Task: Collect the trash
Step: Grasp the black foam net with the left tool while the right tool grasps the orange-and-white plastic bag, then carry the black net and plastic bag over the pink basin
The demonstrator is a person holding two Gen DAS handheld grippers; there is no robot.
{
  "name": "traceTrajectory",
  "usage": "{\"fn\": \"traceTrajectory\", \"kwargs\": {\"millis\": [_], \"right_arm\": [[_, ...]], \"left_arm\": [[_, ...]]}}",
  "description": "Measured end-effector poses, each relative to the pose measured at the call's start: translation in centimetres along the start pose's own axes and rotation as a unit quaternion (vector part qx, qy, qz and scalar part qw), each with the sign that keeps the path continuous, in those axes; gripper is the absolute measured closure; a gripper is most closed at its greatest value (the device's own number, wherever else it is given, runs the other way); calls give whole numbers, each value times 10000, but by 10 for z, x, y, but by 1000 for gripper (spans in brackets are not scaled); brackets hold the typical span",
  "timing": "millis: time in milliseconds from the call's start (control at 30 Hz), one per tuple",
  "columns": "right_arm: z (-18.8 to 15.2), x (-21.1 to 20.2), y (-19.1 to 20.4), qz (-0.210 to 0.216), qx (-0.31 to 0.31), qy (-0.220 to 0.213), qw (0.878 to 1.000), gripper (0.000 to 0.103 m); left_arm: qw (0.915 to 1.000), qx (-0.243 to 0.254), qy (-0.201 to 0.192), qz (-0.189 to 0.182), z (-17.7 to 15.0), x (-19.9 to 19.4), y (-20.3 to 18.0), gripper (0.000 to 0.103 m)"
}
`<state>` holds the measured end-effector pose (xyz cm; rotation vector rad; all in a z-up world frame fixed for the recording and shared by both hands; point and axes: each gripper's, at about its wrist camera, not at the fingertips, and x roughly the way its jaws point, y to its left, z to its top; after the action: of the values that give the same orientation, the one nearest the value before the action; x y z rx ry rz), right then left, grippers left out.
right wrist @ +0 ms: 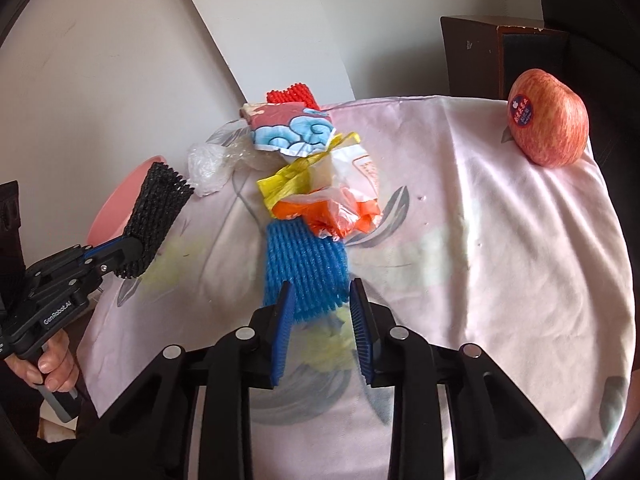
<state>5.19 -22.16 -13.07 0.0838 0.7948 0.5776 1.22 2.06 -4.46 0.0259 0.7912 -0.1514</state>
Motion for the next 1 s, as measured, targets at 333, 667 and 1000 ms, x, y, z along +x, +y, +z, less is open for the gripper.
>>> {"fn": "traceTrajectory", "kwargs": {"millis": [333, 667, 1000], "right_arm": [[0, 1, 6, -160, 110, 168, 9997, 73], [28, -6, 9, -528, -74, -388, 9978, 66], [25, 9, 7, -749, -177, -300, 9966, 90]], "left_arm": [[9999, -152, -52, -25, -10, -11, 5, 94], [9995, -327, -24, 17, -14, -11, 12, 94], [9992, -397, -78, 7, -14, -13, 13, 94]]}}
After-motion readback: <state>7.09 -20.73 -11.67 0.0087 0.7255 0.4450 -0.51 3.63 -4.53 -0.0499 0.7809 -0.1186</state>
